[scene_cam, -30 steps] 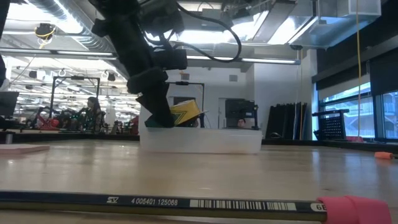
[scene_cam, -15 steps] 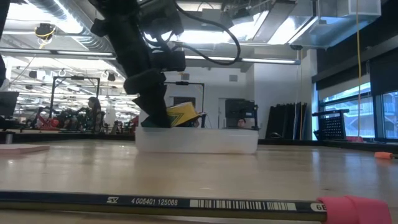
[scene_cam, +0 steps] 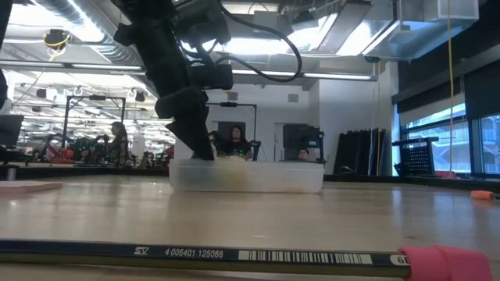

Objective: Pack school essentials
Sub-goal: Put the orange crayon pack into the black supply box, then put the pink sticky note into the black supply box

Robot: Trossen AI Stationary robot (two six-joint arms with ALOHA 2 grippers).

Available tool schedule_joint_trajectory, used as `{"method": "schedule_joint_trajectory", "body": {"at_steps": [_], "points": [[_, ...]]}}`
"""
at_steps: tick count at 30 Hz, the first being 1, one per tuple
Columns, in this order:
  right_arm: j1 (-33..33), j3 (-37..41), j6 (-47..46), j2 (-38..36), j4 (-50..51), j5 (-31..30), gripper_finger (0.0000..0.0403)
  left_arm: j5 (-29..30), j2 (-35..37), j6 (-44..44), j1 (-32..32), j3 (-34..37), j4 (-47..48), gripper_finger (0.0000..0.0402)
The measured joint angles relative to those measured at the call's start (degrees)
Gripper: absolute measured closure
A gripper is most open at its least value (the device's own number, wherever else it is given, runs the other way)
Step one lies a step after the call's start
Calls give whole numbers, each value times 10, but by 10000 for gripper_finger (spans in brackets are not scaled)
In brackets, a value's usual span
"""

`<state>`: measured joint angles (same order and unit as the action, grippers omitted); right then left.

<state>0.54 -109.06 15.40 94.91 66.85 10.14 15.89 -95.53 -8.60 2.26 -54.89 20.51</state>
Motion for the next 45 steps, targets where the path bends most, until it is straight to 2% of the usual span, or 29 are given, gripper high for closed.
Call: {"method": "schedule_joint_trajectory", "body": {"at_steps": [7,13,16,20,26,32,37,41,45], "points": [[0,0,0,0,0,0,315,-4,6,1,1,1,3,48],[0,0,0,0,-1,0,315,-4,47,2,16,-8,16,51],[0,0,0,0,-2,0,315,-5,81,2,24,-30,59,47],[0,0,0,0,-7,0,315,-2,120,-5,48,-57,173,49],[0,0,0,0,-19,0,315,-6,166,-128,96,-83,327,49],[0,0,0,0,-46,1,315,-49,196,-274,151,-83,436,50],[-13,2,26,0,-25,18,315,-68,200,-336,203,-82,484,48],[-34,7,49,0,-19,19,315,-86,200,-373,238,-55,479,48],[-59,7,75,0,-16,19,315,-128,200,-407,267,-19,458,53]]}}
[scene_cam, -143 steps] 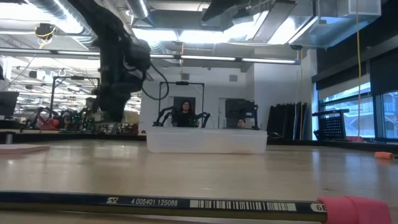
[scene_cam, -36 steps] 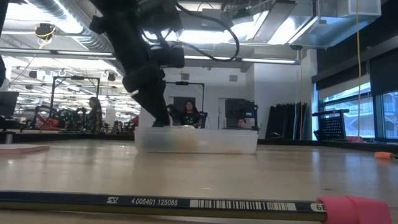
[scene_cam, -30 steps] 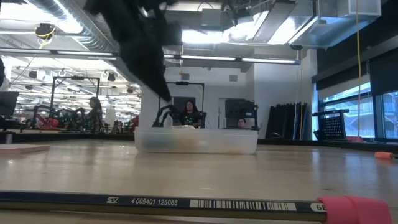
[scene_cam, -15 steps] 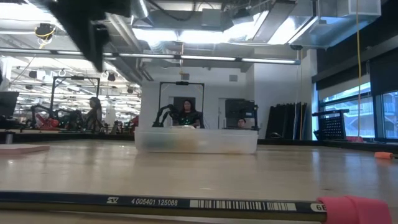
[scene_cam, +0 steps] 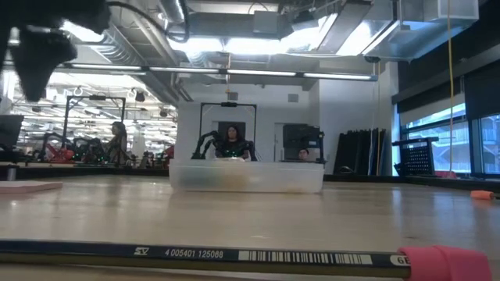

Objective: Pack school essentials
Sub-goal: Put the pink sticky note into the black supply box

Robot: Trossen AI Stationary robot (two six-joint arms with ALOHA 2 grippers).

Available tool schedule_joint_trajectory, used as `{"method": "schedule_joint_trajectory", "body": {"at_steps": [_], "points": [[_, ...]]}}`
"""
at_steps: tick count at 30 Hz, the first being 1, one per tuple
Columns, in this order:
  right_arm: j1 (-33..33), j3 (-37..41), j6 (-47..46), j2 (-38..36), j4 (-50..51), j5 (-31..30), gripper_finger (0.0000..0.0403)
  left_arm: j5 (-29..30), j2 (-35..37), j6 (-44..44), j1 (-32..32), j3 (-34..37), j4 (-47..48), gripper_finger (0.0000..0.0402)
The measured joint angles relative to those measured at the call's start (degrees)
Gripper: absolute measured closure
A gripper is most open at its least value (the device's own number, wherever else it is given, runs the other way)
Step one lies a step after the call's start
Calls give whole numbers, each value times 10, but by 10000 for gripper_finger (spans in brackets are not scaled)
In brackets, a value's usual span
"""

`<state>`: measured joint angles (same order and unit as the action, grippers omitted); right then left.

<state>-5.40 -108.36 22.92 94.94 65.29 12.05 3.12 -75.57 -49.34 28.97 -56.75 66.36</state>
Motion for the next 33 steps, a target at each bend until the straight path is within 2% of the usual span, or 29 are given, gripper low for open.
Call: {"method": "schedule_joint_trajectory", "body": {"at_steps": [7,12,15,20,33], "points": [[-26,0,26,3,0,0,315,7,0,17,44,61,-64,49],[-27,0,6,3,-5,-24,315,46,2,18,59,114,-83,53],[-27,0,-4,3,-7,-47,315,47,12,16,58,153,-116,50],[-27,0,-5,3,-10,-49,315,49,37,17,57,208,-167,49],[-27,0,-15,3,-15,-49,315,56,77,-3,40,294,-250,49]]}}
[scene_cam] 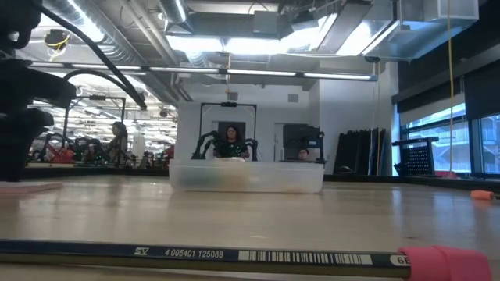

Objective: Pack school essentials
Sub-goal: Put the pink sticky note into the black supply box

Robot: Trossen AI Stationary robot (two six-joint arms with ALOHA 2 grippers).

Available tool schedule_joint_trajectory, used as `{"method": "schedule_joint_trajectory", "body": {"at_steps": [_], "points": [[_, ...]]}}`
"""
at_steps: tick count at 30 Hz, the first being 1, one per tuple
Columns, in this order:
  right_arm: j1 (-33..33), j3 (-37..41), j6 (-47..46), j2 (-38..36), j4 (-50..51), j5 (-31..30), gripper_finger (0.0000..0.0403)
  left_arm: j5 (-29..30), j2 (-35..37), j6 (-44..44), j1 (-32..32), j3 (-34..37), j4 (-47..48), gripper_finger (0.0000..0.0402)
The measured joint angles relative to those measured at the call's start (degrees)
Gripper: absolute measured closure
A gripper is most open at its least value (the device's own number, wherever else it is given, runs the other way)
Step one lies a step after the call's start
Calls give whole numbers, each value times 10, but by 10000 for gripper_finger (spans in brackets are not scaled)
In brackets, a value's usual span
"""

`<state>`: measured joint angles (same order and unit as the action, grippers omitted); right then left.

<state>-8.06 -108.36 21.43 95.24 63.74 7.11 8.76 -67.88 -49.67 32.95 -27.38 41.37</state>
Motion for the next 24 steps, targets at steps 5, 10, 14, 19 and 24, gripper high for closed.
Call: {"method": "schedule_joint_trajectory", "body": {"at_steps": [5,10,14,19,24], "points": [[0,0,-2,0,-1,0,315,14,0,5,0,-3,2,52],[0,0,-2,0,-2,-1,315,12,0,8,0,-7,2,52],[0,0,-2,0,-2,-1,315,23,0,28,0,-7,2,52],[0,0,-2,0,-2,-1,315,38,-1,29,0,-7,16,52],[0,0,-2,0,-3,-1,315,38,-1,36,0,-7,21,52]]}}
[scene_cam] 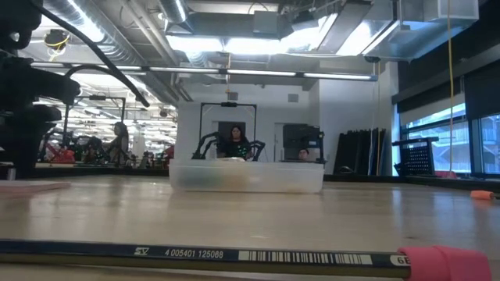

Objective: Pack school essentials
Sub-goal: Put the pink sticky note into the black supply box

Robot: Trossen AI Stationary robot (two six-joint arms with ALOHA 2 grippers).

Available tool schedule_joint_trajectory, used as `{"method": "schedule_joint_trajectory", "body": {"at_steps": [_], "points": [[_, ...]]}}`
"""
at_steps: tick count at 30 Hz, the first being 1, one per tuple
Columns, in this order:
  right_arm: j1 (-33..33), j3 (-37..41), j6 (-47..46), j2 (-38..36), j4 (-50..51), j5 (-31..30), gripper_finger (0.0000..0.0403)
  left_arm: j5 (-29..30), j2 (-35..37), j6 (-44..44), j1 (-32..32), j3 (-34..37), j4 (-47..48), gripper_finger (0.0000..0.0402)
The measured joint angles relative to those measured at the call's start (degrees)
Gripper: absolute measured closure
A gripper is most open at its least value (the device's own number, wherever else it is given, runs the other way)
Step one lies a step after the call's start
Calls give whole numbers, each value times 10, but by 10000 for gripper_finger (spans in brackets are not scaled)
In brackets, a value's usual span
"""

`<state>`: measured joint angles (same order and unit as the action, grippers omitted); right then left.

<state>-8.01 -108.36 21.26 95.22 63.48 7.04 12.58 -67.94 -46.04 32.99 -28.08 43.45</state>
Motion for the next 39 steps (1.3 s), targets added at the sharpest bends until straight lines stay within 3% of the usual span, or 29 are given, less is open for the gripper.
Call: {"method": "schedule_joint_trajectory", "body": {"at_steps": [20,31,39], "points": [[0,0,-2,0,-3,0,315,6,2,16,1,22,-8,53],[18,0,-4,0,-4,1,315,9,1,34,0,-4,16,53],[19,0,-4,0,-5,1,315,-16,1,37,-25,-4,13,53]]}}
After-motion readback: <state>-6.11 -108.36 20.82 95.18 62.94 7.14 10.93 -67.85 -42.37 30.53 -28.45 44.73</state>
